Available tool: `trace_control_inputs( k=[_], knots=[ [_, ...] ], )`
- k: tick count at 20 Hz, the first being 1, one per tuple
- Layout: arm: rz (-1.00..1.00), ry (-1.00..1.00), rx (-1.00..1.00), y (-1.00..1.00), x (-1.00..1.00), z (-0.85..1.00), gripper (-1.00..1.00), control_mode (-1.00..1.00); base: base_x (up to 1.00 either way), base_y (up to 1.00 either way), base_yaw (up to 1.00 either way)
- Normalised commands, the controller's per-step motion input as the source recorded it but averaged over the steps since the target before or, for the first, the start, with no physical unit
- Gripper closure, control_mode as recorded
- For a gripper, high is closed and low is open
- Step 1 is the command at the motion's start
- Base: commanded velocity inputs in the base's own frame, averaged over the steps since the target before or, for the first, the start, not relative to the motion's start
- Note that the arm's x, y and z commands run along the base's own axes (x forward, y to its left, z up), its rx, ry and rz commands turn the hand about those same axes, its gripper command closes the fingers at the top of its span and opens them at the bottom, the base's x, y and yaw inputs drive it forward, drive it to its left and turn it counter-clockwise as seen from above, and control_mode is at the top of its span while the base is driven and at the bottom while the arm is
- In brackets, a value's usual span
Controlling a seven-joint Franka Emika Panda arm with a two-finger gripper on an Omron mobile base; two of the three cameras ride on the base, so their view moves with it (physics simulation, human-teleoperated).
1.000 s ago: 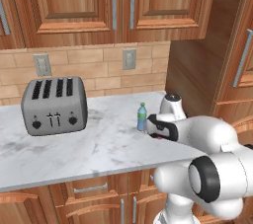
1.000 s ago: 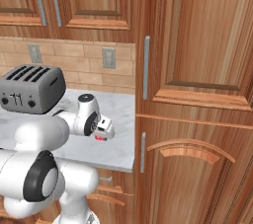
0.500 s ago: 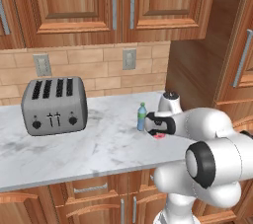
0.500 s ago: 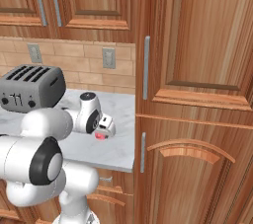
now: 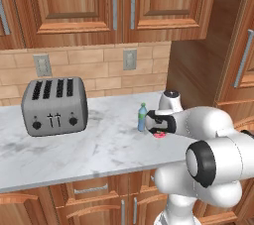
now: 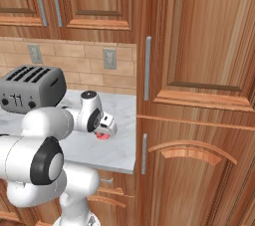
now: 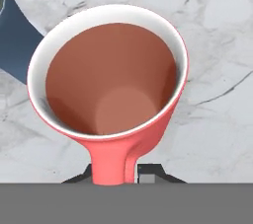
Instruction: Place the microwavable item in the microwave. Then, close the microwave door and press the start button.
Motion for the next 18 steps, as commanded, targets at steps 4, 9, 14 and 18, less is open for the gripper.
trace_control_inputs(
  k=[4,9,14,18],
  knots=[
    [0.0,0.0,0.0,0.0,0.0,0.0,1.0,-1.0,0.0,0.0,0.0],
    [0.0,-0.04,0.02,0.0,-0.56,0.13,1.0,-1.0,0.0,0.0,0.0],
    [0.0,-0.05,0.03,0.01,-0.9,0.57,1.0,-1.0,0.0,0.0,0.0],
    [0.0,-0.02,0.03,0.0,-0.66,0.77,1.0,-1.0,0.0,0.0,0.0]
  ],
)
